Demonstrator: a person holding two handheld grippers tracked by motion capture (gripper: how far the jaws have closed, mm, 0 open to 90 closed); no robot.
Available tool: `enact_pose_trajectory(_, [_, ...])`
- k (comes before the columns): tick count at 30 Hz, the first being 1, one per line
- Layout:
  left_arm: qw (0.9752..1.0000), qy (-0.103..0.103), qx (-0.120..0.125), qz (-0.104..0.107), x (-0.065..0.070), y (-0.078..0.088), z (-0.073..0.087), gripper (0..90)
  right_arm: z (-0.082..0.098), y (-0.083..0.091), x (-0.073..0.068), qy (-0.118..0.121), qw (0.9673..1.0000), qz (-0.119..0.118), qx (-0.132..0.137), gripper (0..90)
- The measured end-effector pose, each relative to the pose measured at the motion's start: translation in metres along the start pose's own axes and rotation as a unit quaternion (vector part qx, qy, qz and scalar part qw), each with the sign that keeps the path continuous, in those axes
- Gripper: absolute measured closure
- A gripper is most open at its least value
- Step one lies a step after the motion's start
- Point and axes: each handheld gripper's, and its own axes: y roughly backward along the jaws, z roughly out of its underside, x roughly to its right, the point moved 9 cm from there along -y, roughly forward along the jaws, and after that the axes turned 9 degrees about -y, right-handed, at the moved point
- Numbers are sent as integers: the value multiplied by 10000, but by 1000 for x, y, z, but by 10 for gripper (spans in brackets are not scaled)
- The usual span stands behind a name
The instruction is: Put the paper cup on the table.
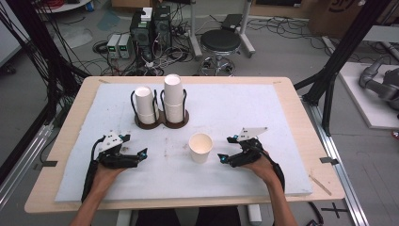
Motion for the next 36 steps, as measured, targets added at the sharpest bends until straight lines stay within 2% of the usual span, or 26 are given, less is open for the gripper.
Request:
enact_pose_trajectory(5, [10000,-47,76,-33,0,2,-1,89,1,7,10,-250,9991,177,285,193])
enact_pose_trajectory(7, [9999,-8,122,-43,0,2,-1,88,1,8,14,-329,9985,272,349,193])
enact_pose_trajectory(14, [9994,62,304,-174,-3,6,-3,88,0,11,22,-449,9959,569,549,193])
enact_pose_trajectory(20, [9989,101,405,-232,-4,10,-3,88,3,15,34,-711,9901,935,772,193])
enact_pose_trajectory(22, [9986,132,437,-271,-4,11,-3,88,3,17,38,-737,9885,1074,772,193])
enact_pose_trajectory(25, [9983,114,479,-304,-5,13,-3,88,6,18,42,-756,9847,1271,923,193])
enact_pose_trajectory(27, [9982,104,513,-290,-4,14,-3,88,6,20,43,-809,9824,1329,1032,193])
enact_pose_trajectory(30, [9974,223,639,-259,-5,16,-3,88,6,25,45,-971,9778,1360,1264,193])
enact_pose_trajectory(32, [9971,305,648,-248,-6,17,-3,88,6,26,45,-996,9783,1282,1291,193])
enact_pose_trajectory(34, [9971,308,643,-254,-8,16,-3,88,6,26,46,-981,9775,1319,1325,193])
enact_pose_trajectory(36, [9972,330,632,-232,-7,16,-3,88,6,25,45,-962,9782,1320,1282,193])
